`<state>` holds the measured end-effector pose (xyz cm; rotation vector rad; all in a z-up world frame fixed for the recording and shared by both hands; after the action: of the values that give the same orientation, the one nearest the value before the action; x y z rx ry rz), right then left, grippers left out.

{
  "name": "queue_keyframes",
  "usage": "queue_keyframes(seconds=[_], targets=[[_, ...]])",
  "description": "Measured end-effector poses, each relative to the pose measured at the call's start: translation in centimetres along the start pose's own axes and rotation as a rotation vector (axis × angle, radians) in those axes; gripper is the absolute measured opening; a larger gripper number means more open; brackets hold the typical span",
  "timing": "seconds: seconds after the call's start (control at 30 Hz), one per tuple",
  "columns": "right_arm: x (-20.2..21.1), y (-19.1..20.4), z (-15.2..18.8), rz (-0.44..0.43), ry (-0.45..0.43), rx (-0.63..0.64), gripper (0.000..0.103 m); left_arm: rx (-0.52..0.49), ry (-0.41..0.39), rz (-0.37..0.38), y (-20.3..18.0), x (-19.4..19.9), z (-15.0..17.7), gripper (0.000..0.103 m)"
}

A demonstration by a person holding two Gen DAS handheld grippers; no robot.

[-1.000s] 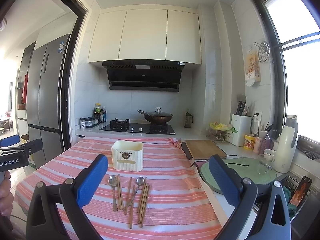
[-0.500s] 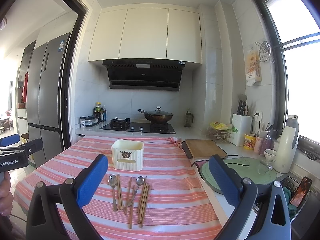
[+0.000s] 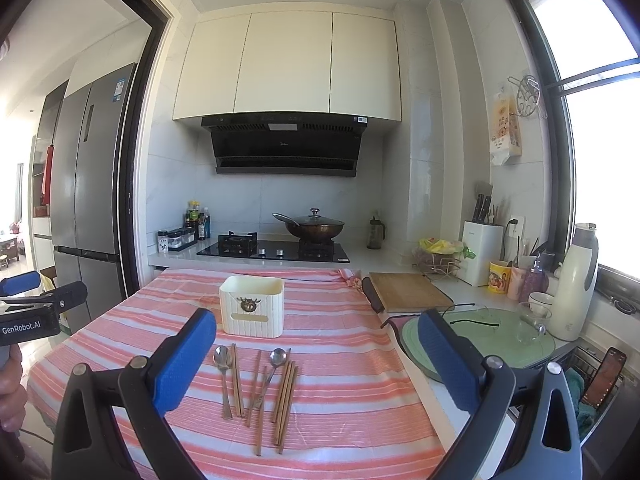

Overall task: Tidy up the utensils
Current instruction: 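Move both tools down toward the row of spoons and chopsticks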

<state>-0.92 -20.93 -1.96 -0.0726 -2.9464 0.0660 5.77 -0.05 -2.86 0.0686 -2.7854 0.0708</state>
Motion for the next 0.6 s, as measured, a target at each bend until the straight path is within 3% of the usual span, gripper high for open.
queue_keyframes(seconds=[0.6], targets=[[-3.2, 0.5, 1.9, -0.001, 0.076, 0.015, 0.103, -0.044, 0.051, -0.092, 0.3, -2.6, 1.1, 0.103]])
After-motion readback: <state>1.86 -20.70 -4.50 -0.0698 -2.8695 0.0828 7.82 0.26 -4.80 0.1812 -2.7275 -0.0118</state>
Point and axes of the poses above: each gripper's, at about its wrist camera, not at the fingertips, and x roughly against the way its jaws point, y to its left, z to its underside, the point moved 4 cm from there along -x, roughly the way its jaws point, and after that the axes turned 2 degrees about -z, right-handed, at the moved point
